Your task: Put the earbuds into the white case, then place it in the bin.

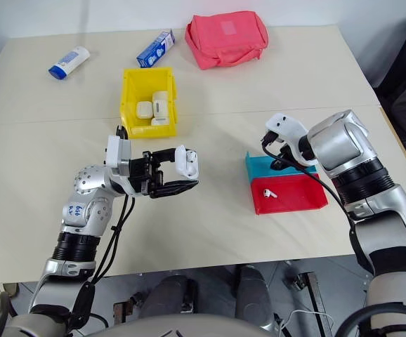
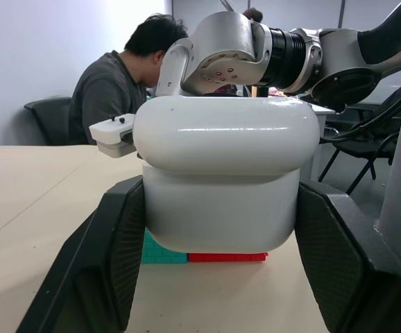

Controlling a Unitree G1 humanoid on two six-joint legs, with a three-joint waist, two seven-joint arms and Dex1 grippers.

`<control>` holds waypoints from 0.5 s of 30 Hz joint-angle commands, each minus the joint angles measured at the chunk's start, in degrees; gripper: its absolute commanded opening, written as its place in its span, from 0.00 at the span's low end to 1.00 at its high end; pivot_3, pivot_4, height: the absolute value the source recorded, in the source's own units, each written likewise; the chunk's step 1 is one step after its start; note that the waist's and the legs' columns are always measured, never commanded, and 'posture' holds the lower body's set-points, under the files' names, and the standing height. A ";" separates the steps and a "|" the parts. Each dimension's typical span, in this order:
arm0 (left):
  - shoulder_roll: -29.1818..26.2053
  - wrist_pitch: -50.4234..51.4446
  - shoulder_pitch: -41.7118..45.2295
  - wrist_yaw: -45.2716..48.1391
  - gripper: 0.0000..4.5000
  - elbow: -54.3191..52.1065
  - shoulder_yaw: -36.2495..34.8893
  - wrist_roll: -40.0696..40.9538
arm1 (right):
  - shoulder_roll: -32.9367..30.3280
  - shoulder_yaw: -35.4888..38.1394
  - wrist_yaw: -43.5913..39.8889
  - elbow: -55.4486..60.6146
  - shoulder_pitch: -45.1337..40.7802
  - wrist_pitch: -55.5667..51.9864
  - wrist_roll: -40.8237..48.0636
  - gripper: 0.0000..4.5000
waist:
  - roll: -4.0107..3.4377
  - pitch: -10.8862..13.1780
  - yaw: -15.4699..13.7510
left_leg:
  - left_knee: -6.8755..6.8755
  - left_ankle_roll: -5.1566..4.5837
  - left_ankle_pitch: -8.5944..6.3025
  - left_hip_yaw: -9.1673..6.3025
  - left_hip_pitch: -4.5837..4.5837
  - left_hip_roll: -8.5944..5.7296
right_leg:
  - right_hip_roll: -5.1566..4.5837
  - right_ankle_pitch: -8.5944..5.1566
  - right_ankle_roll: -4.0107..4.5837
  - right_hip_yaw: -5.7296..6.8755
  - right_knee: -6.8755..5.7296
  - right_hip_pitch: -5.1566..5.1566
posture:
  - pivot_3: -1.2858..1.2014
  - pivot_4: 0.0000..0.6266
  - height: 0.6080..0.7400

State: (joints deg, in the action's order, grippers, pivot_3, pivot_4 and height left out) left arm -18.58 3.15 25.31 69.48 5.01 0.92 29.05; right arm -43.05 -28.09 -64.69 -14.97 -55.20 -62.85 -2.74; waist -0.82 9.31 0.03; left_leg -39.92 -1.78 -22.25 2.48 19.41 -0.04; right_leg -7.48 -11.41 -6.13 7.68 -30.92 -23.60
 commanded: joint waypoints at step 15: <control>1.96 0.12 9.70 8.53 0.62 9.41 1.95 0.67 | 3.18 34.83 5.99 37.63 18.28 4.34 22.68 0.11 | 0.04 -0.02 -0.84 | -0.01 -0.02 -0.02 0.02 0.01 -0.01 | 0.00 0.00 -0.01 0.03 0.05 0.04 | 0.52 0.24 1.00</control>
State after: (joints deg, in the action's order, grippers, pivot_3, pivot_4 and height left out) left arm -16.91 3.14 33.57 77.21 14.18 2.52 29.07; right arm -40.67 2.72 -59.83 17.62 -37.13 -56.11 15.88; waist -0.78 9.29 -0.81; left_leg -39.93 -1.82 -22.28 2.49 19.41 -0.03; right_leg -7.48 -11.41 -6.14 7.70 -30.88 -23.56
